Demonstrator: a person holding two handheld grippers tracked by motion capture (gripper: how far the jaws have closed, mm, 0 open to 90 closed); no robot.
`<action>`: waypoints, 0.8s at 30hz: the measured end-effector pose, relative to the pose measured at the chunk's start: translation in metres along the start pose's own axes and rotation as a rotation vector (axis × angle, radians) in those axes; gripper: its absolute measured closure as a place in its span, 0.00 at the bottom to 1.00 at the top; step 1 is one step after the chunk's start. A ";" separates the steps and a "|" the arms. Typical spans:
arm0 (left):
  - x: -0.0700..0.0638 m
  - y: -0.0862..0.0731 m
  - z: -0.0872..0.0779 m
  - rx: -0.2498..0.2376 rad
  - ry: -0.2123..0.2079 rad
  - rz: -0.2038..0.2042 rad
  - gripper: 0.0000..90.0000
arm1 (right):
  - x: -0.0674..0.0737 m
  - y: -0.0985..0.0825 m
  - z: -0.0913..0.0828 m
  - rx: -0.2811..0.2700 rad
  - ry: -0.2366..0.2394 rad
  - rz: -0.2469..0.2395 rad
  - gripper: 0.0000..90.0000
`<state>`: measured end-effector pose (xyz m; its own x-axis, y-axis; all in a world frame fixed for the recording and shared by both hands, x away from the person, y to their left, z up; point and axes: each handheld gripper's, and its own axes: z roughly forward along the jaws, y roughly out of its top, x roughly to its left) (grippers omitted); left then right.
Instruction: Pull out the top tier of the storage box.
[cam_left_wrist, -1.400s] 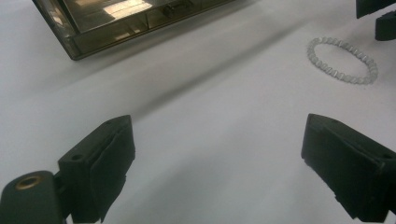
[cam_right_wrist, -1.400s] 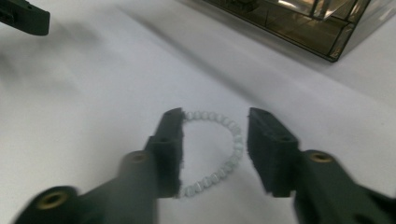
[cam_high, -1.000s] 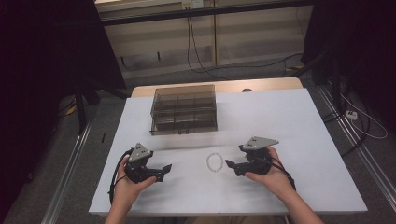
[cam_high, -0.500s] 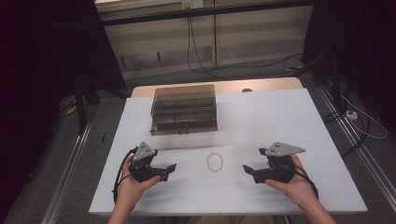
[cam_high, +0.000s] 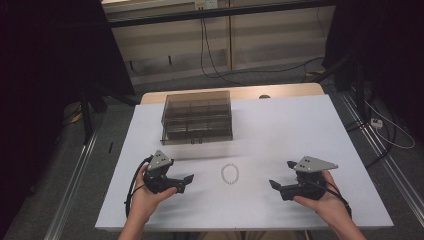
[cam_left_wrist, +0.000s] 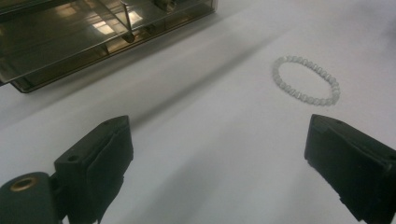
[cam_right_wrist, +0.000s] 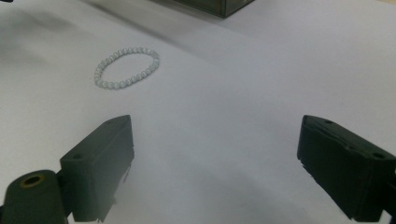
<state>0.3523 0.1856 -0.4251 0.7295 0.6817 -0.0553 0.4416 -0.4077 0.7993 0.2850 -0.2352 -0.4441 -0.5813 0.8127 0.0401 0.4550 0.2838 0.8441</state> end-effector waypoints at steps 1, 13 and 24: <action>-0.001 0.001 0.001 -0.002 -0.003 0.000 0.09 | 0.000 -0.001 -0.001 0.002 -0.003 -0.001 0.11; -0.008 0.007 0.011 0.020 -0.024 0.007 0.08 | -0.008 -0.015 -0.010 -0.008 -0.005 0.039 0.10; -0.020 0.015 0.030 0.040 -0.044 0.026 0.08 | -0.013 -0.019 -0.016 -0.027 -0.011 0.062 0.08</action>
<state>0.3599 0.1472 -0.4301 0.7625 0.6440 -0.0619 0.4425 -0.4494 0.7761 0.2727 -0.2591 -0.4515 -0.5448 0.8340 0.0870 0.4716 0.2190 0.8542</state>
